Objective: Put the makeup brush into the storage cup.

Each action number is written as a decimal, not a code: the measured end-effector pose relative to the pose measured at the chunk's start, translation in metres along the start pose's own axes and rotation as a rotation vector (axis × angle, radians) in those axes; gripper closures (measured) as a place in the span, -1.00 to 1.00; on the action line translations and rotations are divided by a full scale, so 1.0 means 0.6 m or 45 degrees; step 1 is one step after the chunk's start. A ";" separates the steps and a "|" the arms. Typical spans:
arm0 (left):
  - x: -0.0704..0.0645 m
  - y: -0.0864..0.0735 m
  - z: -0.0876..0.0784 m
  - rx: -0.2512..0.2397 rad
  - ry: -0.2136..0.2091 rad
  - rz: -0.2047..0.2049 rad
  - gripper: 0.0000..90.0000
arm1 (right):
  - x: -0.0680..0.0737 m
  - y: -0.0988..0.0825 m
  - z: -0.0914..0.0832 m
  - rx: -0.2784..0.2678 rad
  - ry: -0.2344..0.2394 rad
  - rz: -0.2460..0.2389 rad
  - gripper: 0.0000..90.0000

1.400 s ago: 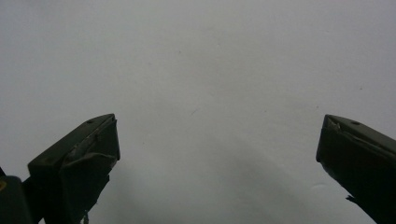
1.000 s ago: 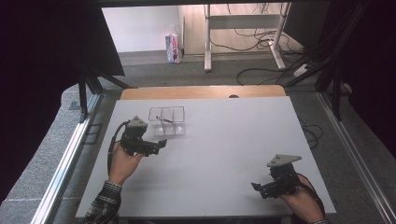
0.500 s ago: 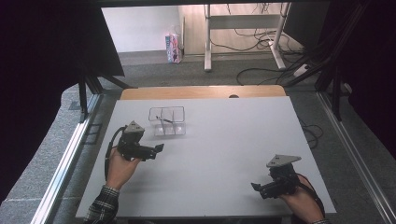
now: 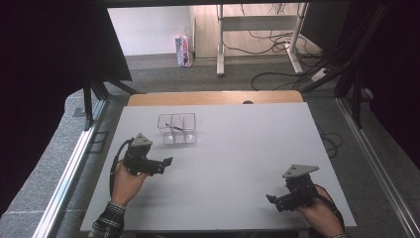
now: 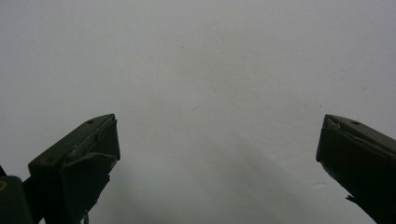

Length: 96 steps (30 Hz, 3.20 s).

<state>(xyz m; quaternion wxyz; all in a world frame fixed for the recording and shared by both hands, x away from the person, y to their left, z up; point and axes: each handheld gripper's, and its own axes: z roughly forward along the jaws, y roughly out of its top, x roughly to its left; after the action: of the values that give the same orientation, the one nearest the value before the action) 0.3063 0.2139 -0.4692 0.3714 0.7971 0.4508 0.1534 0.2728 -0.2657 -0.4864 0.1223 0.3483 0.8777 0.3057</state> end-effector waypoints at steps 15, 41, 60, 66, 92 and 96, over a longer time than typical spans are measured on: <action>-0.006 -0.020 -0.012 0.005 -0.010 -0.009 -0.97 | 0.001 0.001 -0.001 -0.011 -0.001 -0.016 -1.00; -0.016 -0.057 -0.038 0.011 -0.014 -0.031 -0.96 | 0.001 0.002 -0.003 -0.015 -0.009 -0.024 -1.00; -0.025 -0.084 -0.065 0.001 -0.007 -0.045 -0.96 | 0.001 0.002 -0.004 -0.022 -0.013 -0.026 -1.00; -0.027 -0.091 -0.074 -0.004 0.004 -0.047 -0.96 | 0.000 0.002 -0.004 -0.025 -0.015 -0.027 -1.00; -0.034 -0.132 -0.104 -0.016 0.087 -0.025 -0.97 | 0.001 0.002 -0.004 -0.022 -0.020 -0.022 -1.00; -0.036 -0.137 -0.107 -0.009 0.102 -0.013 -0.98 | 0.001 0.002 -0.004 -0.019 -0.021 -0.022 -1.00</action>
<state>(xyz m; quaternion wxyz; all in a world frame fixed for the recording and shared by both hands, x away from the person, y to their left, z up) 0.2077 0.2511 -0.4838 0.3565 0.7866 0.4689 0.1850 0.2721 -0.2658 -0.4840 0.1347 0.3423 0.8772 0.3084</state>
